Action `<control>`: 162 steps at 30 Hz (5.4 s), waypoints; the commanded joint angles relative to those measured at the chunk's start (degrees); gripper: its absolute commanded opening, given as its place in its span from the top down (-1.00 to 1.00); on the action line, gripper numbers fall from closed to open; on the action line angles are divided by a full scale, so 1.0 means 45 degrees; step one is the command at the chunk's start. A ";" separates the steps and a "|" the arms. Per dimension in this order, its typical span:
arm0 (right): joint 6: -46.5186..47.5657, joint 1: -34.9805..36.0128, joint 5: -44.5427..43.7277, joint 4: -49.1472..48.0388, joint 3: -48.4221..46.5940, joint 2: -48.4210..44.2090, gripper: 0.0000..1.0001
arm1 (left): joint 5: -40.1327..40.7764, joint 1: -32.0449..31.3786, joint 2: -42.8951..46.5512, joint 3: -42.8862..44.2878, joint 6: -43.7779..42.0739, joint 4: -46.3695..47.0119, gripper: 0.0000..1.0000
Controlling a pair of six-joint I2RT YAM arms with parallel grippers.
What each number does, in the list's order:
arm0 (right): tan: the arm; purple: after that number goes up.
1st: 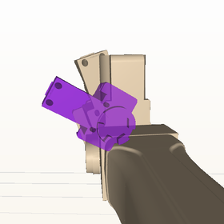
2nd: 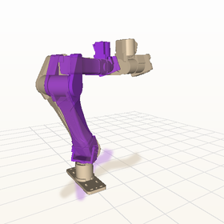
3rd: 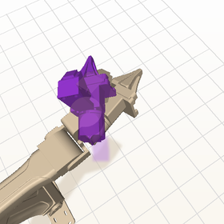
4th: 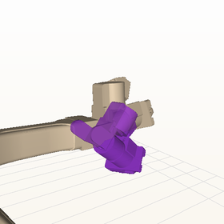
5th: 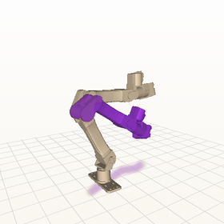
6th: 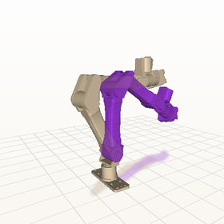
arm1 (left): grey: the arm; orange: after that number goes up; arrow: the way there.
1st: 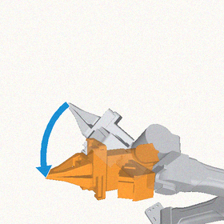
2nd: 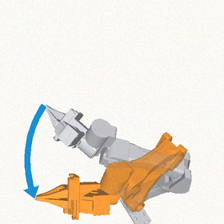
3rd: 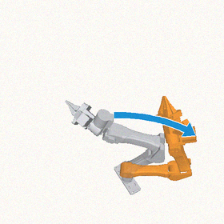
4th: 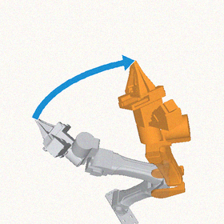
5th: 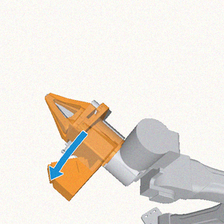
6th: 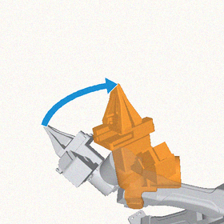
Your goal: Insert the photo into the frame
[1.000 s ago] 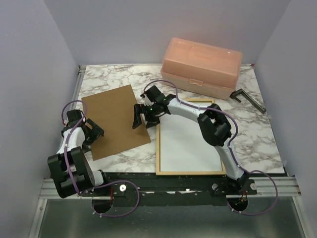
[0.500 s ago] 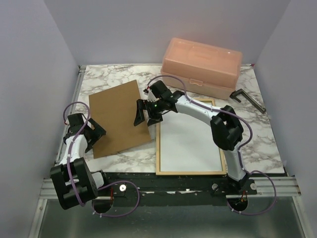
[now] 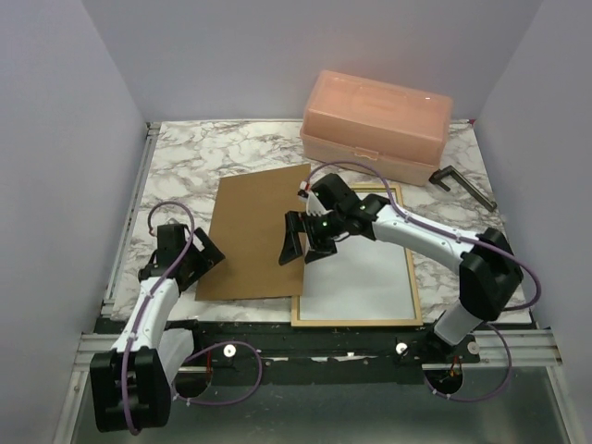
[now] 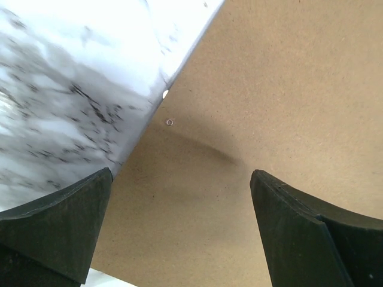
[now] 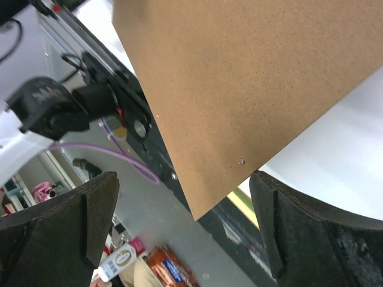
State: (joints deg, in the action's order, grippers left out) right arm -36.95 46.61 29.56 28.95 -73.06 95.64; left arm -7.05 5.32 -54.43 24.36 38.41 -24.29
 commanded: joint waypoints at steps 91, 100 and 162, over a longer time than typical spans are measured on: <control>0.1122 -0.2514 -0.1167 0.4969 -0.3485 -0.2023 0.99 | 0.0503 -0.4830 0.2737 0.1491 0.2576 -0.3585 -0.95; 0.1477 -0.1643 -0.2717 0.7188 -0.6060 -0.0994 0.99 | 0.1216 -0.6190 0.2974 0.4041 0.1690 -0.4652 -0.97; 0.0242 0.3241 -0.7085 0.5972 -1.0243 0.0492 -0.40 | 0.0053 -0.7766 0.2679 0.6736 0.2643 -0.3427 -0.97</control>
State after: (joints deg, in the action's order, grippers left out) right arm -36.36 60.69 -7.38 66.26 -122.54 102.32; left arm -2.87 -29.50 -43.33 55.33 49.28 -43.59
